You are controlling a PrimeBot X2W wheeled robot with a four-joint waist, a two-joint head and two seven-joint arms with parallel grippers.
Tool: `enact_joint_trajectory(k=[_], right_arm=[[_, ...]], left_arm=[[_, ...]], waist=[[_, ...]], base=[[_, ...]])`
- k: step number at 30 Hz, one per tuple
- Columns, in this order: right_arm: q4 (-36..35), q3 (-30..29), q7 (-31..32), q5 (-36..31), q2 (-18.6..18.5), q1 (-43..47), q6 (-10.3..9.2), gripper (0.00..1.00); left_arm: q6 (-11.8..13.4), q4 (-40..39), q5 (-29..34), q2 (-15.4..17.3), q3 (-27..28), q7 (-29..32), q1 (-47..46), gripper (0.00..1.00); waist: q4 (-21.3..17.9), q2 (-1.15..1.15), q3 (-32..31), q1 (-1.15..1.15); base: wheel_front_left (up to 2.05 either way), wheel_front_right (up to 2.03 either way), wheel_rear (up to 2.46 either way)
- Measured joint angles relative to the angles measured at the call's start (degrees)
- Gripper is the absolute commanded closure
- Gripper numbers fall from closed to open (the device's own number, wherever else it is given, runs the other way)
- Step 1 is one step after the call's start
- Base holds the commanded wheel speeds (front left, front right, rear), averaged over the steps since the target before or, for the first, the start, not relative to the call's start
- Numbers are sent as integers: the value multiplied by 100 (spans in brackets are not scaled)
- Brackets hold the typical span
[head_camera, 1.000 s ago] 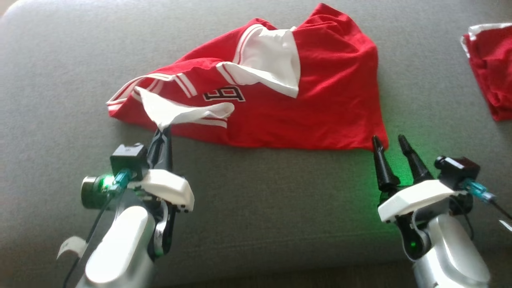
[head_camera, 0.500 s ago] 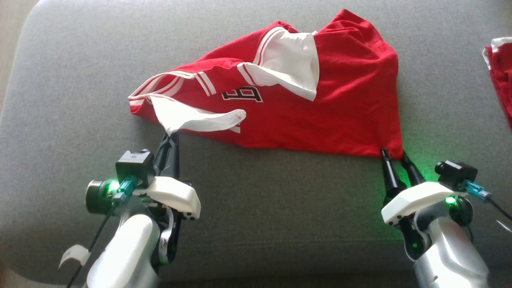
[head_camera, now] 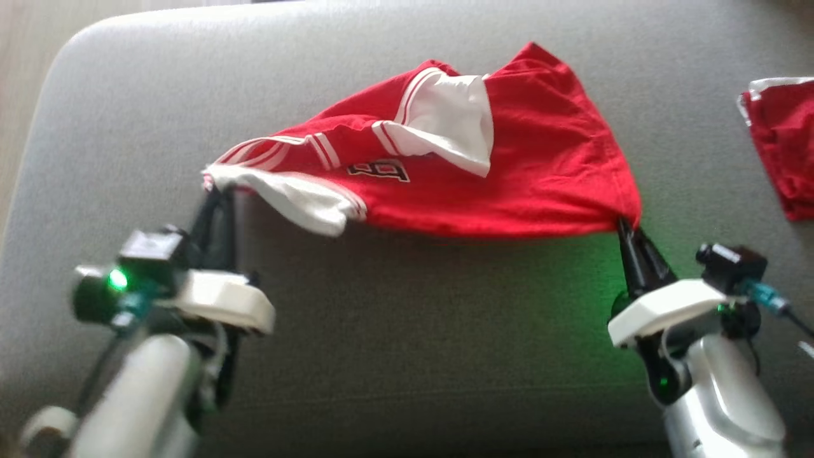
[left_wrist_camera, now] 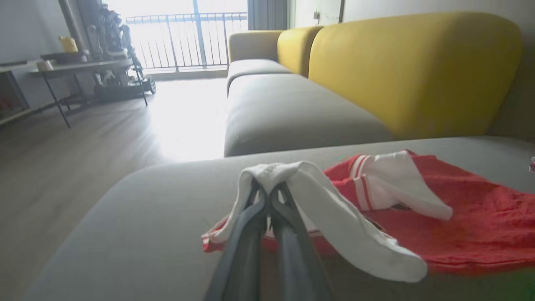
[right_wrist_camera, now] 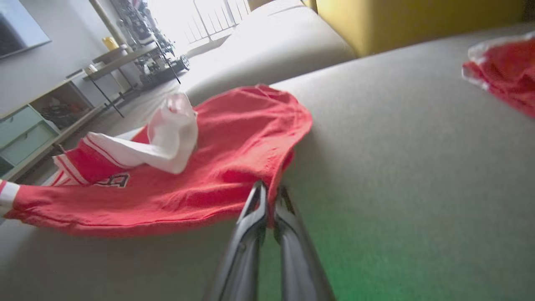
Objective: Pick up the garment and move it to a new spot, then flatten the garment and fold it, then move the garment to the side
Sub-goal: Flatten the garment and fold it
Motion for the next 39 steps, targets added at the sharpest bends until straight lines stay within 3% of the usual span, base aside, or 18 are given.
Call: enact_joint_trajectory(k=[4,11,15,18,23,31,35,39], right_arm=[[-842,-65,494,-218,2,-35,0,100],[-2970,-352,1736,-511,-122,-557,0,100],[-3816,-437,2288,-538,-343,-1138,0,100],[-4003,-439,2591,-539,-499,-1586,0,100],[-3793,-394,2914,-319,-541,-2155,0,100],[-2076,-459,3129,-191,-622,-3498,0,100],[-1215,-404,2981,-208,-621,-4408,0,100],[-448,-325,2263,-315,-620,-5460,0,100]], left_arm=[[-38,-587,107,435,209,254,-313,100],[-305,-1377,179,1057,576,768,-1400,100],[-519,-1557,154,1218,694,1047,-2124,100],[-731,-1427,35,1224,693,1199,-2731,100],[-953,-931,-500,1047,798,1460,-3409,100],[-1552,745,-1506,611,868,2097,-4648,100],[-1733,1538,-1369,659,865,2101,-5526,100],[-1741,2202,-701,706,815,1378,-6740,100]], waist=[[-104,0,-168,0],[-275,0,-440,0],[-359,0,-540,0],[-372,0,-575,0],[-358,0,-604,0],[-352,0,-239,1],[-373,0,175,1],[-389,0,737,2]], base=[[0,0,0],[0,0,0],[0,0,0],[0,0,0],[0,0,0],[0,0,0],[0,0,0],[0,0,0]])
